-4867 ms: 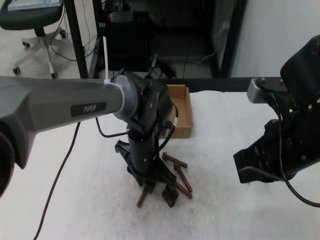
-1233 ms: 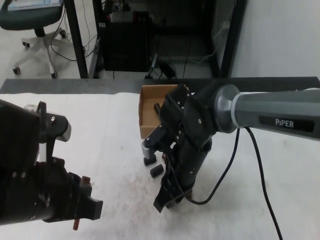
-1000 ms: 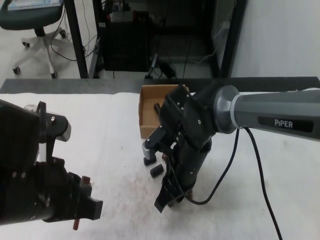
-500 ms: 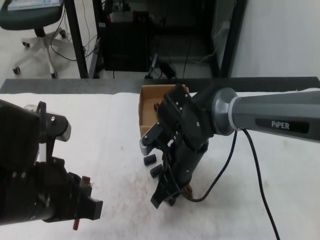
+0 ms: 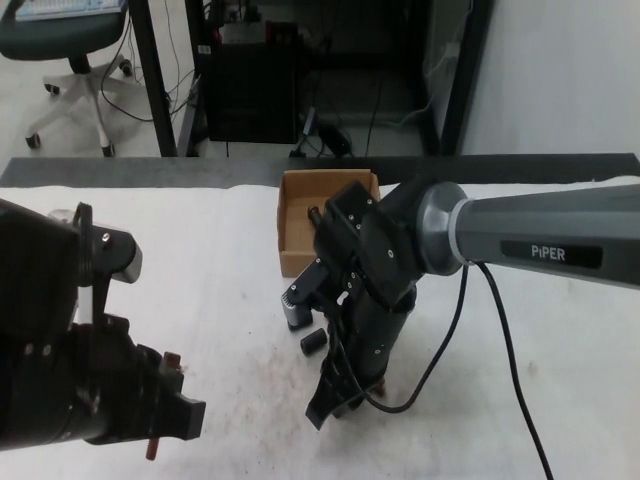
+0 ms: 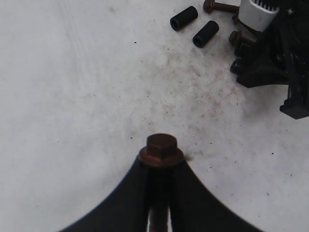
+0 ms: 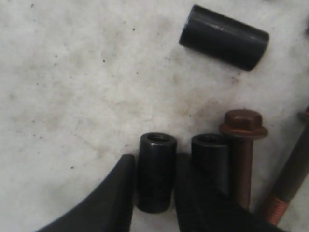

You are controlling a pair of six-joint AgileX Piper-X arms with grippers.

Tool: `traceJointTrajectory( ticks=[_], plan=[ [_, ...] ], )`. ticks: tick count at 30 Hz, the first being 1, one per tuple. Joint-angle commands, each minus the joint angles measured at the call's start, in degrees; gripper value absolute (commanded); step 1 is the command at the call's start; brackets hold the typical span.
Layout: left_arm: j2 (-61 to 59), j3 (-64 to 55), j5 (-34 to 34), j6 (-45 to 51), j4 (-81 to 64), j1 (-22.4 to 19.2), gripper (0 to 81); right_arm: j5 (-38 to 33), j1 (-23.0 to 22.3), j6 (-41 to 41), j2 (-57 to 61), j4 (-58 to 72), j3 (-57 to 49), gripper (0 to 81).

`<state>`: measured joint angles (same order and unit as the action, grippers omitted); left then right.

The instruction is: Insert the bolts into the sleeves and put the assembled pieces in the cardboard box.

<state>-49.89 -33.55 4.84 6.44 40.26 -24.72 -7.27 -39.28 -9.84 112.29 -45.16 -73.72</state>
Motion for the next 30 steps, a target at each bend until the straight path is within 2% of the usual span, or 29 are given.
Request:
traceJointTrajectory(
  ticks=[1,6,7,10,14,18,21,25,28,30],
  plan=[
    [0.4,-0.1,0.0,0.0,-0.2,0.0,0.1,0.2,0.1,-0.4,0.8,-0.5,0.1,27.0],
    [0.4,-0.1,0.0,0.0,-0.2,0.0,0.1,2.9,0.1,-0.4,0.8,1.3,0.1,25.9],
    [0.4,-0.1,0.0,0.0,-0.2,0.0,0.1,3.1,0.1,-0.4,0.8,1.3,0.1,22.4],
    [0.4,-0.1,0.0,0.0,-0.2,0.0,0.1,3.1,0.1,-0.4,0.8,1.3,0.1,1.4],
    [0.6,-0.1,0.0,0.0,-0.2,0.0,0.1,3.1,0.1,0.1,0.4,1.1,-0.1,0.8],
    [2.8,-0.1,0.0,0.0,-2.9,0.0,0.1,3.6,1.3,6.2,-3.1,0.7,-0.1,0.8],
    [6.7,-0.1,2.2,0.2,-11.1,0.0,0.1,-4.6,3.0,9.5,-8.9,1.0,-0.1,0.8],
    [11.0,-0.1,10.6,0.9,-28.4,0.0,0.1,-11.4,4.7,9.8,-17.6,2.8,0.1,0.8],
    [11.6,-0.1,16.4,5.1,-41.7,0.0,0.1,-17.4,5.9,10.3,-25.2,7.0,1.7,0.8],
    [11.1,-0.1,18.5,9.0,-48.7,0.0,0.1,-25.2,6.3,10.3,-30.0,11.8,4.6,0.8]
  ],
)
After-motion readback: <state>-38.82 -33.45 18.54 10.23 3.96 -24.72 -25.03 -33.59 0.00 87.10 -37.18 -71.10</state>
